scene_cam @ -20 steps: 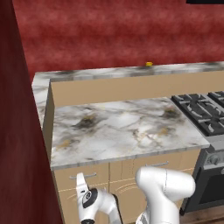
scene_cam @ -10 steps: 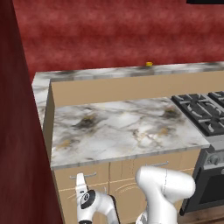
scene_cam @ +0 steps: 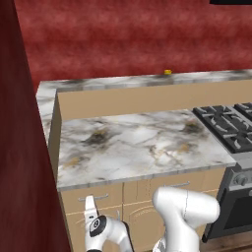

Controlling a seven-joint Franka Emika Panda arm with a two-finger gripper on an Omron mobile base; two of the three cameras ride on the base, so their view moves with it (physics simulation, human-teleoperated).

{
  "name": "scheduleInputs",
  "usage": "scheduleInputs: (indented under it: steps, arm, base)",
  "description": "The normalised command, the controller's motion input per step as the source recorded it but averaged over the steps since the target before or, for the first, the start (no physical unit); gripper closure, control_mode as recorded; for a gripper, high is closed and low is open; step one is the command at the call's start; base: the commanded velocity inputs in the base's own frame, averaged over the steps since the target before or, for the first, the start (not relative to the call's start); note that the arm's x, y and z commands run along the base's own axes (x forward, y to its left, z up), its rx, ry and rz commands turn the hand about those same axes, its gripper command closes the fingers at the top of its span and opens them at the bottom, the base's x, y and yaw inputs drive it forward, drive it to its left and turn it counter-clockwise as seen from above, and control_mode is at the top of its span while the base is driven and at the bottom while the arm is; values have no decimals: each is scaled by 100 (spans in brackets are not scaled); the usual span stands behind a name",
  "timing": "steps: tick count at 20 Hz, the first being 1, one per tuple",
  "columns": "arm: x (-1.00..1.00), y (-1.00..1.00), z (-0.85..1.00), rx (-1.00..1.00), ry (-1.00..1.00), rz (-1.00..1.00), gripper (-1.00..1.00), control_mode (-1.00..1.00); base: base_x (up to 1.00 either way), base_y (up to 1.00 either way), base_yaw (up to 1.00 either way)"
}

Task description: Take the pizza cutter from the drawer on the left and place it on the dining counter for cutting.

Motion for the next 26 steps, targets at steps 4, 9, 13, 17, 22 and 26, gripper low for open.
scheduleInputs:
  steps: [4,9,13,17,22,26]
  arm:
    - [0,0,0,0,0,0,-100,-100]
    - [0,0,0,0,0,0,100,-100]
    - [0,0,0,0,0,0,100,-100]
    - [0,0,0,0,0,0,100,-100]
    - [0,0,0,0,0,0,100,-100]
    - [-22,0,-7,0,0,0,100,-100]
  base:
    - [0,0,0]
    - [0,0,0]
    - [0,0,0]
    - [0,0,0]
    - [0,0,0]
    - [0,0,0]
